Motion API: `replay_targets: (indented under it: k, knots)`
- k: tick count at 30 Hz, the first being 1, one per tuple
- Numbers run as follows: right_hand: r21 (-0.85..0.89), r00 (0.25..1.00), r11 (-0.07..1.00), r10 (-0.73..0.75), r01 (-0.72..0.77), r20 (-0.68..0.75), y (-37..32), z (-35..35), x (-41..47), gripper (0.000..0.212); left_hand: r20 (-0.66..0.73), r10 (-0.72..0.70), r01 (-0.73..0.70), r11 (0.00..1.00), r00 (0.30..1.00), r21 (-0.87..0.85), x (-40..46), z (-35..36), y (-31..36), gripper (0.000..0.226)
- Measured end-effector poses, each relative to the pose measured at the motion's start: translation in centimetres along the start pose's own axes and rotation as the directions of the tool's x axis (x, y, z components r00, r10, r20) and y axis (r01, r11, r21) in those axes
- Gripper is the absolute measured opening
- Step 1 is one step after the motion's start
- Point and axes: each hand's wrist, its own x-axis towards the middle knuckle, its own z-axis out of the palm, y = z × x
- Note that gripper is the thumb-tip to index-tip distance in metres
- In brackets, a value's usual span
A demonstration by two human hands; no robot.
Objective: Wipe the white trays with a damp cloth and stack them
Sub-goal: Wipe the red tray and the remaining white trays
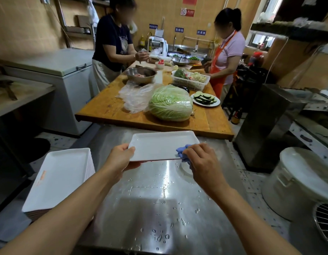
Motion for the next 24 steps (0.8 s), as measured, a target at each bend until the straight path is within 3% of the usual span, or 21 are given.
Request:
replay_targets:
  k: [2, 4, 5, 7, 10, 14, 18, 20, 24]
  knots:
    - [-0.017, 1.0, 1.0, -0.02, 0.021, 0.021, -0.3, -0.4, 0.3, 0.013, -0.027, 0.073, -0.059, 0.937, 0.997, 0.345, 0.1, 0.2, -0.2, 0.038]
    - [-0.03, 0.997, 0.998, -0.047, 0.049, 0.055, -0.7, -0.8, 0.6, 0.009, 0.04, 0.239, -0.195, 0.67, 0.97, 0.716, -0.5, 0.8, -0.2, 0.065]
    - [-0.031, 0.995, 0.998, -0.056, 0.059, 0.078, -0.9, -1.0, 0.8, 0.009, 0.118, 0.333, -0.284, 0.512, 0.936, 0.81, -1.1, 1.3, 0.0, 0.073]
    - [-0.033, 0.991, 0.997, -0.068, 0.073, 0.115, -1.3, -1.6, 1.2, 0.015, 0.316, 0.437, -0.456, 0.265, 0.842, 0.849, -2.4, 2.9, 0.3, 0.071]
    - [-0.008, 0.987, 0.997, -0.074, 0.076, 0.139, -2.0, -2.6, 1.8, 0.029, 0.412, 0.487, -0.522, 0.11, 0.77, 0.846, -3.8, 5.2, -0.1, 0.048]
    - [0.093, 0.985, 0.992, -0.099, 0.086, 0.144, -2.2, -3.6, 2.5, 0.03, 0.303, 0.671, -0.533, 0.162, 0.677, 0.831, -3.9, 5.3, 0.0, 0.027]
    - [0.237, 0.998, 0.971, 0.019, -0.033, 0.061, -1.5, -3.8, 2.7, 0.041, 0.293, 0.697, -0.555, 0.179, 0.654, 0.812, -4.4, 4.8, 0.6, 0.019]
    - [0.325, 0.988, 0.934, 0.151, -0.147, 0.013, -1.1, -3.7, 2.8, 0.043, 0.233, 0.656, -0.545, 0.32, 0.718, 0.775, -4.6, 4.5, 0.8, 0.02]
    - [0.422, 0.944, 0.864, 0.326, -0.274, -0.055, -0.9, -3.1, 2.7, 0.047, 0.15, 0.438, -0.457, 0.771, 0.886, 0.444, -4.2, 3.2, 1.2, 0.025]
